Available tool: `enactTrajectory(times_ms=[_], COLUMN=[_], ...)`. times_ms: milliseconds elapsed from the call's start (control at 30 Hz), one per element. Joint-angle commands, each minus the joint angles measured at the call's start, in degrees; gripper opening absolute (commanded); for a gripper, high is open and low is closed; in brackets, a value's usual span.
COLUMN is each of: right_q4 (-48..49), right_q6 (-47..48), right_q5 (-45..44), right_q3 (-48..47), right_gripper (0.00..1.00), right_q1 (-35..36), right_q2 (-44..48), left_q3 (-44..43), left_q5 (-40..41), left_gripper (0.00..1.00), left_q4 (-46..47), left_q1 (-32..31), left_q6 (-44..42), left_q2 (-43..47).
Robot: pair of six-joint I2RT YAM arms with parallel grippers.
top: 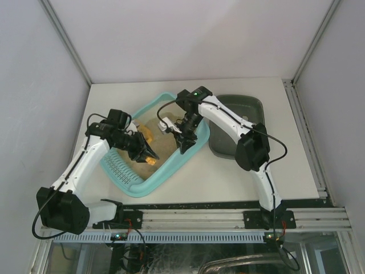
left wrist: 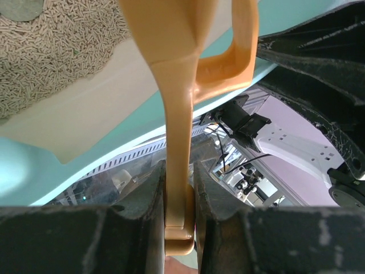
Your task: Clean the litter box
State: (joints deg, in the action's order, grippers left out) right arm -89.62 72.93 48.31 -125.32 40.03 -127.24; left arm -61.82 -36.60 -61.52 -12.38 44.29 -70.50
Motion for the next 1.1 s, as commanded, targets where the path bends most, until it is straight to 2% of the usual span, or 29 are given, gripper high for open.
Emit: enactTrajectory(times_ms=[0,67,133,200,400,700,833,867,900,1033,1067], right_q4=[-1.9,-1.8,-1.9,-1.9,-1.7,-1.5,-1.6,-1.6,-1.7,-0.7,0.2], right_q6=[18.6,28.7,43.7,54.6,75.6,77.6,77.0,76.6,76.2,69.7,67.7], right_q5=[-9.9,-13.5,-15.4,-18.1,-25.0,-25.8,-22.5,-21.2,-19.7,-14.5,-13.0], right_q3=[1.6,3.3,6.4,9.1,11.4,4.9,6.4,6.8,7.2,9.6,10.5], right_gripper=[0.0,0.0,0.0,0.0,0.0,0.0,0.02,0.09,0.21,0.96,0.99], right_q1=[-2.5,-3.8,-5.5,-6.9,-8.1,-2.6,-1.6,-1.8,-2.2,-3.1,-3.2], right_q2=[7.5,9.0,10.9,12.4,12.7,9.6,10.6,10.9,11.4,15.3,16.5], left_q3=[-0.4,-0.3,-0.2,-0.2,-0.4,1.3,0.6,0.4,0.3,0.5,0.4], left_q5=[0.3,0.9,1.7,2.2,3.3,3.6,9.6,11.2,12.6,14.4,14.3], left_gripper=[0.0,0.0,0.0,0.0,0.0,0.0,0.0,0.0,0.0,0.0,0.0], left_q4=[-0.6,-0.9,-1.2,-1.4,-2.7,-3.6,-6.7,-7.6,-8.3,-8.8,-8.9], left_q1=[0.4,0.4,0.4,0.4,0.4,0.4,-0.1,-0.1,-0.1,-0.2,-0.2], left_q6=[-2.4,-2.7,-3.3,-3.5,-4.6,-8.0,-10.3,-10.8,-11.2,-12.0,-12.2], left_q2=[-0.4,-0.6,-0.9,-1.0,-1.1,0.2,-0.1,-0.2,-0.2,-0.8,-1.1])
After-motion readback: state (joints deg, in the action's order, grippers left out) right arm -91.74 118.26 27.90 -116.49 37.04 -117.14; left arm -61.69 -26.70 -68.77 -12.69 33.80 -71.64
